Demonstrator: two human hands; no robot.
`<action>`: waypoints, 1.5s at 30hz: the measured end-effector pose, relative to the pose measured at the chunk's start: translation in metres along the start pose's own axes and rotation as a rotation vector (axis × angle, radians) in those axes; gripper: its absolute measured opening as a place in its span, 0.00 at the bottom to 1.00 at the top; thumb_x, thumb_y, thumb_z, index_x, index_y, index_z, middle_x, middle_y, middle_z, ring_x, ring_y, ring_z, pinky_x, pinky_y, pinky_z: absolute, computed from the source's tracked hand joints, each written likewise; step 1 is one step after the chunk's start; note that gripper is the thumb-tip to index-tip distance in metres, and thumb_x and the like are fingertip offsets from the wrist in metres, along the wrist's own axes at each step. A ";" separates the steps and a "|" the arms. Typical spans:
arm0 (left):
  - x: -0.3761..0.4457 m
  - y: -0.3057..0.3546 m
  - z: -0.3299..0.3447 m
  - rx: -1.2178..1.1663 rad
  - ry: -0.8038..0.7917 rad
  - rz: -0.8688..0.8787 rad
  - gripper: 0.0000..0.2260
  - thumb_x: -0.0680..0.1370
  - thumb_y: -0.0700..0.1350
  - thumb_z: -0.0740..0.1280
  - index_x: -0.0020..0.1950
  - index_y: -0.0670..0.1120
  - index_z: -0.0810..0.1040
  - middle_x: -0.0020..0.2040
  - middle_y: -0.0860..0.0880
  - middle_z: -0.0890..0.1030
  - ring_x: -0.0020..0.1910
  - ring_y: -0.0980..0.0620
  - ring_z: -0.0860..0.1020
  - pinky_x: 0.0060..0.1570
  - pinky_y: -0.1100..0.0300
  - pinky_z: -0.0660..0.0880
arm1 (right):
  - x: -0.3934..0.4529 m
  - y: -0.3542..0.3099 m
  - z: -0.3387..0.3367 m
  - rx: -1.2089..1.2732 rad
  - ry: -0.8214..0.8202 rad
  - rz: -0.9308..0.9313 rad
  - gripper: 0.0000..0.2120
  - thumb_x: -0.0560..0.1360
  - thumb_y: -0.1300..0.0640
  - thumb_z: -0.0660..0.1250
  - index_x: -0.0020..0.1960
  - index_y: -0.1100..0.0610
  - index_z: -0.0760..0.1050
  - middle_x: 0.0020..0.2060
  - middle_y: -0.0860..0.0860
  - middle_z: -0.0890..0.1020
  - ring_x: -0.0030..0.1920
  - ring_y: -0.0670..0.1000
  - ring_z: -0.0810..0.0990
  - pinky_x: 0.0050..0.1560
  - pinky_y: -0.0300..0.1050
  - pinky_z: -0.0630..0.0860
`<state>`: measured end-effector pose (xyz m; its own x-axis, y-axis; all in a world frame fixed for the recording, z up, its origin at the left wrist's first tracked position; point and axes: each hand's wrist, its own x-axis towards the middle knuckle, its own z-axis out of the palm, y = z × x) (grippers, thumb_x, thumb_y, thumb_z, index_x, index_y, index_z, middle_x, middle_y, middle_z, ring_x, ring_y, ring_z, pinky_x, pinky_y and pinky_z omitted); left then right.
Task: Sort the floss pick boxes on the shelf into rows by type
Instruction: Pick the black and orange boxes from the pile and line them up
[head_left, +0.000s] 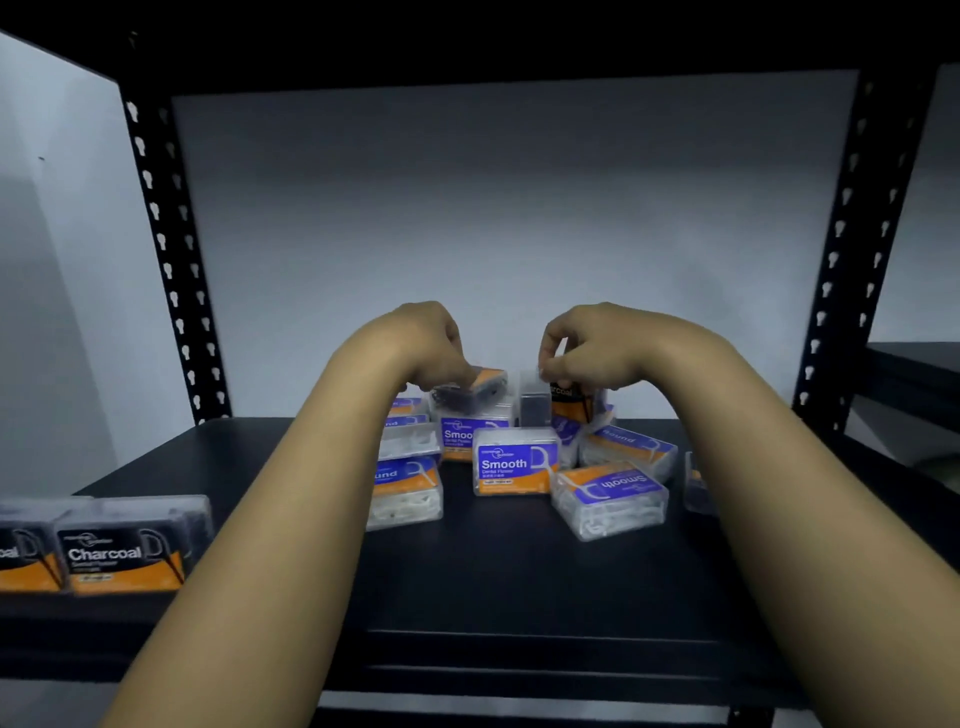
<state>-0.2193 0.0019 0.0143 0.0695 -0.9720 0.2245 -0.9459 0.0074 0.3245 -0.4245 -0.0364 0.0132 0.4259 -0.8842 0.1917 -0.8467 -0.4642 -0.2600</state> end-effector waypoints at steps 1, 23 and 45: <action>0.003 0.000 0.005 -0.030 0.056 -0.014 0.09 0.74 0.49 0.75 0.52 0.47 0.83 0.49 0.48 0.83 0.48 0.48 0.82 0.46 0.53 0.81 | 0.002 0.004 0.001 0.023 0.018 -0.020 0.05 0.77 0.48 0.68 0.50 0.46 0.81 0.49 0.48 0.84 0.45 0.52 0.85 0.45 0.47 0.81; 0.021 -0.018 0.066 -0.090 0.243 -0.146 0.36 0.71 0.72 0.67 0.62 0.43 0.79 0.60 0.44 0.81 0.59 0.42 0.78 0.59 0.48 0.77 | 0.018 0.061 0.040 0.131 0.326 0.059 0.26 0.74 0.48 0.74 0.70 0.49 0.74 0.65 0.52 0.79 0.57 0.55 0.81 0.57 0.52 0.79; 0.019 -0.020 0.066 -0.107 0.261 0.129 0.32 0.66 0.45 0.79 0.70 0.51 0.75 0.65 0.47 0.72 0.58 0.48 0.74 0.54 0.53 0.76 | 0.019 0.066 0.048 0.114 0.178 0.123 0.27 0.74 0.52 0.72 0.72 0.46 0.72 0.67 0.55 0.77 0.54 0.57 0.82 0.55 0.48 0.79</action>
<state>-0.2196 -0.0326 -0.0483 0.0430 -0.8684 0.4940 -0.9144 0.1650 0.3697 -0.4572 -0.0860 -0.0455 0.2503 -0.9162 0.3131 -0.8428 -0.3653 -0.3953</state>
